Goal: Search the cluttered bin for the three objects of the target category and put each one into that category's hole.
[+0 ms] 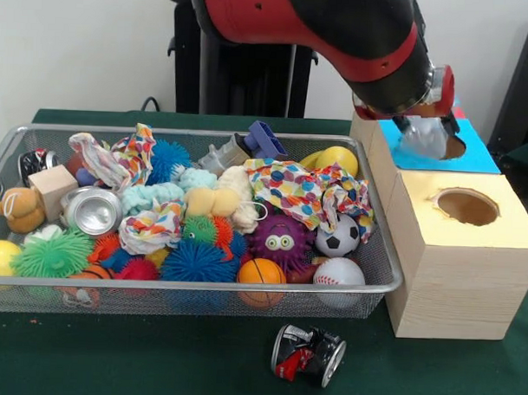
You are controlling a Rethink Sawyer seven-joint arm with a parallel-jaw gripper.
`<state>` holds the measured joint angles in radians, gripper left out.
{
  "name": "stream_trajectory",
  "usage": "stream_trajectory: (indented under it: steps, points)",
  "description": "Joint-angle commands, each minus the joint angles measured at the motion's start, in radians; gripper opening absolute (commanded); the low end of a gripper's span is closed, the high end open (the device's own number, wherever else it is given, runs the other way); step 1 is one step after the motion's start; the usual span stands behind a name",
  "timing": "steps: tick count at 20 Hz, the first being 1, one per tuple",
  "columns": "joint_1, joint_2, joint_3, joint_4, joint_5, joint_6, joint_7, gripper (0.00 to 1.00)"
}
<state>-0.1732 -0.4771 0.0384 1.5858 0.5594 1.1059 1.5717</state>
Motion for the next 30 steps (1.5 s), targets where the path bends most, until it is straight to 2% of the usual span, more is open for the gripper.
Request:
stream_trajectory:
  steps: [1, 3, 8, 13, 20, 24, 26, 28, 30]
  points:
    - [-0.034, 0.069, -0.014, -0.088, -0.084, 0.208, 0.311, 1.0]
    - [-0.037, 0.069, -0.005, -0.09, -0.093, 0.223, 0.285, 1.0]
    - [-0.037, 0.066, -0.014, -0.1, -0.101, 0.32, 0.332, 1.0]
    - [-0.043, 0.104, -0.019, -0.136, -0.1, 0.33, 0.336, 1.0]
    - [-0.035, 0.114, -0.035, -0.17, -0.111, 0.355, 0.342, 1.0]
    - [-0.026, 0.114, -0.067, -0.204, -0.178, 0.337, 0.299, 1.0]
    - [-0.015, 0.107, -0.094, -0.244, -0.266, 0.297, 0.22, 1.0]
    - [-0.001, 0.083, -0.123, -0.26, -0.361, 0.178, 0.118, 1.0]
    - [0.0, 0.05, -0.12, -0.235, -0.411, 0.071, 0.064, 1.0]
